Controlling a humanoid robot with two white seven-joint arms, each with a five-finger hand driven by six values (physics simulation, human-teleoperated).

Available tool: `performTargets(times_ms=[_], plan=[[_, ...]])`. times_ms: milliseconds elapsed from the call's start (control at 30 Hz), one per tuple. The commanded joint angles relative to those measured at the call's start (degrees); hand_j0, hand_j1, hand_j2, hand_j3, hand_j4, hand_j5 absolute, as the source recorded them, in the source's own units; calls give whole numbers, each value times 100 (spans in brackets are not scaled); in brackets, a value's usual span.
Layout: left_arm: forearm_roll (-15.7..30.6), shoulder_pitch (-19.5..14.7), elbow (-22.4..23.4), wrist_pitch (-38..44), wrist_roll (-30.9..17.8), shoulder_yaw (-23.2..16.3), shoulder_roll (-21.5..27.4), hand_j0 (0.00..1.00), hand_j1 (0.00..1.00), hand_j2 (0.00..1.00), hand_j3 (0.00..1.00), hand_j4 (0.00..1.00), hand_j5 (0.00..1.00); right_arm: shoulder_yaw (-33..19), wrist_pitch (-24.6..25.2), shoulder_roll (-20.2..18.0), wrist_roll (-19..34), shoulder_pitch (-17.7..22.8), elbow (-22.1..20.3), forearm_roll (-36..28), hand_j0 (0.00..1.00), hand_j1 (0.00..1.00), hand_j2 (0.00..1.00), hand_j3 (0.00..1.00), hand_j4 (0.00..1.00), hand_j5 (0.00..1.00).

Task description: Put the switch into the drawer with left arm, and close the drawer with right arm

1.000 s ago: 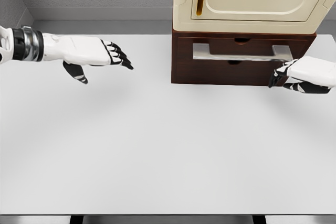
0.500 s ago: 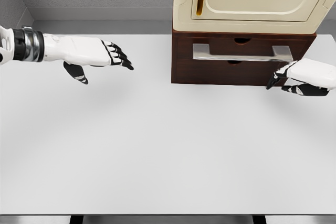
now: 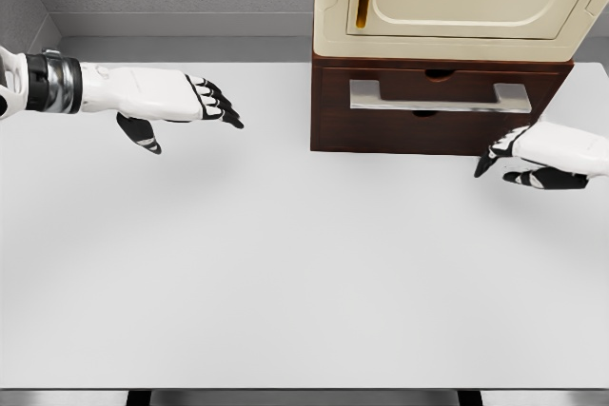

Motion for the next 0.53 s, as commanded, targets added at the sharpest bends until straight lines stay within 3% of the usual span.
performTargets(times_ms=[0,200,500], plan=[[27,0,9,15,2,3,3,100,100,100,100,100,100,-2,17,-178,-2,26,-209,-38,100,100,100,100,100,100],[18,0,0,15,2,3,12,100,100,100,100,100,100,7,17,-336,-2,387,-745,296,100,100,100,100,100,100],[18,26,0,15,2,3,12,100,100,100,100,100,100,16,17,-372,-2,405,-772,314,100,100,100,100,100,100]])
